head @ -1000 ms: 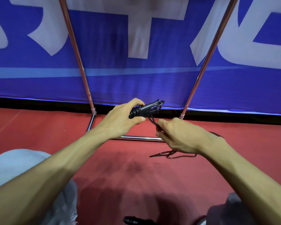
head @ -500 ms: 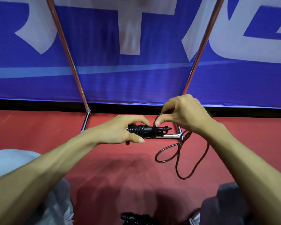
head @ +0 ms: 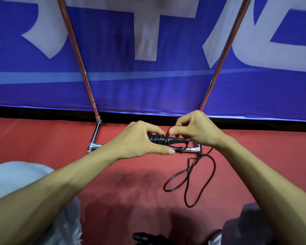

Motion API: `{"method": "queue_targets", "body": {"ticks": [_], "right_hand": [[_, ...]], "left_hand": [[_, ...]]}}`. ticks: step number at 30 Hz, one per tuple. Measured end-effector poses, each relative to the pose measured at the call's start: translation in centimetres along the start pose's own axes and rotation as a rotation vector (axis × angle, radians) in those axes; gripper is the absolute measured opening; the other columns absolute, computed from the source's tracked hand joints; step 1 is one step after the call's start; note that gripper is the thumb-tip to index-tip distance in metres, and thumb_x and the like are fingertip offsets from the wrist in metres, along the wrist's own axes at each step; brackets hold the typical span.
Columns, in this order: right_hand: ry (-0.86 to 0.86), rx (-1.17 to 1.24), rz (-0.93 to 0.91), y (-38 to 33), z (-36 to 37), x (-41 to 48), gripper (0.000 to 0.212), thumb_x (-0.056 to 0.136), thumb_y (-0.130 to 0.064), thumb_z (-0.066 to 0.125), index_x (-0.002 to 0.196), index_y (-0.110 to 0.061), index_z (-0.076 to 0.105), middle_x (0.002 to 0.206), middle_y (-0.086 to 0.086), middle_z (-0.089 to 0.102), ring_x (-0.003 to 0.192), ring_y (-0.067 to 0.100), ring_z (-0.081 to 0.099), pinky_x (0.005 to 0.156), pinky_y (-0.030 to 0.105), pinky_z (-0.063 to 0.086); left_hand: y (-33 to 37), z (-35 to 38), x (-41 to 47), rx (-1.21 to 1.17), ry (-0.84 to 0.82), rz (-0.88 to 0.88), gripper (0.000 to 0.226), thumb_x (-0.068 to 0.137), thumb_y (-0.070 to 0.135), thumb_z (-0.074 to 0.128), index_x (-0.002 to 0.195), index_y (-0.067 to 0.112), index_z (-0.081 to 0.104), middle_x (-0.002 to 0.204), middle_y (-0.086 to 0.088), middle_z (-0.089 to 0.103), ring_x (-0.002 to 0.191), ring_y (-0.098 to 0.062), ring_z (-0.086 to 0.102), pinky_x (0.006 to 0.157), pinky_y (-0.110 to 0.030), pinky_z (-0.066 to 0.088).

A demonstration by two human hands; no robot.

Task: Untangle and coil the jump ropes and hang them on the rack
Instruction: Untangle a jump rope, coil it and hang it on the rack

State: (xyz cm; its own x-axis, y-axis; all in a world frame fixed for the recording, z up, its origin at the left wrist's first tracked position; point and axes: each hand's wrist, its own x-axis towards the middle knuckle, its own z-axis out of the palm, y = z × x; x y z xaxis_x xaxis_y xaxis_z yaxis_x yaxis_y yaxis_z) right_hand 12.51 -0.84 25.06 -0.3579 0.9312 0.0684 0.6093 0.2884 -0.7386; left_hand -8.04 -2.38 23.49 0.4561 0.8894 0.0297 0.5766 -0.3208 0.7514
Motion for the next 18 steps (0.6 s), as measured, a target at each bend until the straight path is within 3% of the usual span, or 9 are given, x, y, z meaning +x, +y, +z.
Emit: {"method": "queue_targets", "body": {"ticks": [3, 5, 6, 8, 10, 13, 16, 18], "right_hand": [[-0.130, 0.130, 0.020, 0.4, -0.1, -0.2, 0.032, 0.089, -0.028, 0.064, 0.073, 0.000, 0.069, 0.063, 0.009, 0.052, 0.060, 0.014, 0.042, 0.058, 0.025, 0.035], [-0.229, 0.195, 0.036, 0.5, 0.3, -0.4, 0.033, 0.095, -0.023, 0.054, 0.067, -0.019, 0.072, 0.068, 0.009, 0.055, 0.065, 0.018, 0.045, 0.059, 0.023, 0.039], [-0.258, 0.233, 0.049, 0.6, 0.6, -0.6, 0.044, 0.098, -0.016, 0.050, 0.059, -0.026, 0.069, 0.068, 0.006, 0.055, 0.065, 0.018, 0.046, 0.060, 0.021, 0.041], [-0.262, 0.296, 0.064, 0.5, 1.0, -0.8, 0.057, 0.098, -0.003, 0.042, 0.050, -0.028, 0.060, 0.067, 0.005, 0.057, 0.065, 0.020, 0.051, 0.062, 0.023, 0.045], [-0.220, 0.325, 0.070, 0.3, 1.3, -0.9, 0.046, 0.099, -0.012, 0.041, 0.058, -0.021, 0.061, 0.068, 0.016, 0.059, 0.066, 0.023, 0.055, 0.066, 0.028, 0.048], [-0.164, 0.417, 0.097, 0.1, 1.8, -0.6, 0.035, 0.099, -0.020, 0.040, 0.083, 0.009, 0.052, 0.064, 0.015, 0.053, 0.059, 0.024, 0.051, 0.066, 0.039, 0.048], [-0.121, 0.455, 0.115, 0.1, 2.4, -0.3, 0.038, 0.102, -0.021, 0.035, 0.085, 0.004, 0.059, 0.062, 0.013, 0.052, 0.052, 0.023, 0.052, 0.060, 0.036, 0.049], [-0.112, 0.419, 0.114, 0.2, 2.5, -0.2, 0.046, 0.103, -0.028, 0.034, 0.079, -0.001, 0.062, 0.060, 0.015, 0.053, 0.052, 0.025, 0.054, 0.063, 0.042, 0.052]], "left_hand": [[-0.2, -0.3, 0.0, -0.023, 0.009, 0.025, 0.034, 0.061, 0.066, 0.076, 0.082, 0.040, 0.071, 0.064, 0.001, 0.053, 0.060, -0.010, 0.042, 0.060, -0.030, 0.034], [-0.1, -0.4, -0.2, -0.028, -0.016, 0.043, 0.036, 0.063, 0.065, 0.072, 0.089, 0.039, 0.072, 0.071, -0.005, 0.059, 0.063, -0.016, 0.045, 0.062, -0.032, 0.035], [0.0, -0.5, -0.3, -0.046, -0.028, 0.055, 0.034, 0.067, 0.060, 0.074, 0.091, 0.036, 0.073, 0.073, -0.007, 0.060, 0.062, -0.015, 0.045, 0.062, -0.032, 0.035], [0.1, -0.5, -0.3, -0.116, -0.028, 0.064, 0.023, 0.077, 0.044, 0.078, 0.095, 0.031, 0.074, 0.071, -0.007, 0.058, 0.057, -0.010, 0.042, 0.061, -0.031, 0.035], [0.1, -0.7, -0.3, -0.193, -0.014, 0.066, 0.022, 0.080, 0.039, 0.077, 0.100, 0.032, 0.074, 0.069, -0.002, 0.058, 0.057, -0.008, 0.044, 0.061, -0.030, 0.037], [0.3, -0.8, -0.2, -0.319, -0.001, 0.075, 0.028, 0.074, 0.047, 0.074, 0.098, 0.032, 0.074, 0.082, -0.019, 0.062, 0.066, -0.017, 0.048, 0.062, -0.034, 0.038], [0.3, -0.8, 0.0, -0.403, 0.044, 0.065, 0.026, 0.075, 0.041, 0.073, 0.095, 0.025, 0.075, 0.072, -0.011, 0.061, 0.065, -0.019, 0.049, 0.056, -0.034, 0.040], [0.2, -0.8, 0.3, -0.412, 0.111, 0.052, 0.013, 0.081, 0.030, 0.074, 0.092, 0.023, 0.074, 0.067, -0.001, 0.060, 0.059, -0.017, 0.050, 0.051, -0.028, 0.041]]}}
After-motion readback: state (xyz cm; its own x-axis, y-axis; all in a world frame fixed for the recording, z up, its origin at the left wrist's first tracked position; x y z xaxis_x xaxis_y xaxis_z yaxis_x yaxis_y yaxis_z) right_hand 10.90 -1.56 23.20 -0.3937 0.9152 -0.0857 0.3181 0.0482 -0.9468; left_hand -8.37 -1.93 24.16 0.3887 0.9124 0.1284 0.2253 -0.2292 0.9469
